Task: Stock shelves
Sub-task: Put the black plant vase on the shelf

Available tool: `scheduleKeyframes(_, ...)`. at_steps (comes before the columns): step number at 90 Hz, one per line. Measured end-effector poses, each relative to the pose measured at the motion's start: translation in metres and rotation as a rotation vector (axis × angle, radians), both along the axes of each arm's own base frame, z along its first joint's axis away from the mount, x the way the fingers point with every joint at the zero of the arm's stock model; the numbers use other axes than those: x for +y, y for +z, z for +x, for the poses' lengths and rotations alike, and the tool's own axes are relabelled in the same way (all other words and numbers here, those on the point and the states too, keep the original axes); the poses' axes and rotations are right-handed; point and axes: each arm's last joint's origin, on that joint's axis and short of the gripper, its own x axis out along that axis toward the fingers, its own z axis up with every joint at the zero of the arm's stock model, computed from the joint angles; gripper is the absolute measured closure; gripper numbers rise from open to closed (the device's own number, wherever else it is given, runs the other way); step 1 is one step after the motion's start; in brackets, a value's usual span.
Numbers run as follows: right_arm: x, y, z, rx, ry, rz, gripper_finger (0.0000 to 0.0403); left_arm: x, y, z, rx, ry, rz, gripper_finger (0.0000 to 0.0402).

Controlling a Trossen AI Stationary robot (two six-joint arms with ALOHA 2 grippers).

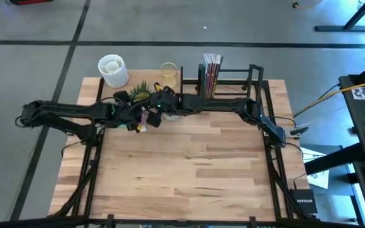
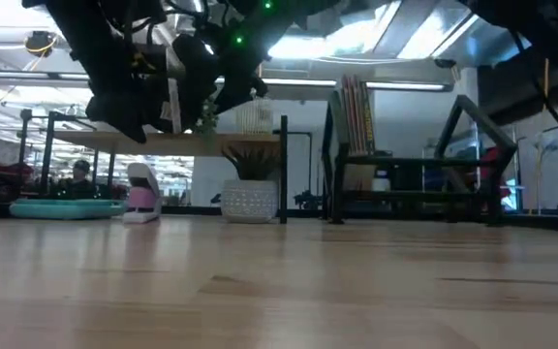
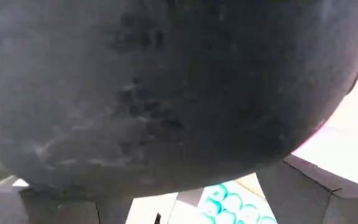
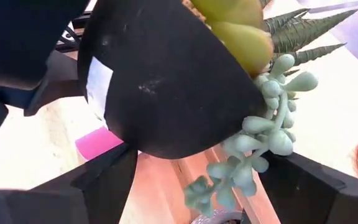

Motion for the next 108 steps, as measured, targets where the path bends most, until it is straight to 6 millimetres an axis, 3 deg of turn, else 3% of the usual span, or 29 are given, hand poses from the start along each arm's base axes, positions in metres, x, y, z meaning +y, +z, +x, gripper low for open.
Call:
scheduleKeyframes(39, 0.015, -0.041, 0.014, 0.112, 0.078, -0.085, 0.0101, -0.006, -0.001, 0.002, -0.014, -0.042, -0.025, 0.0120)
scheduleKeyframes(108, 0.056, -0.035, 0.020, 0.140, 0.097, -0.382, 0.0101, -0.041, 0.000, 0.003, 0.001, -0.212, 0.024, 0.0120)
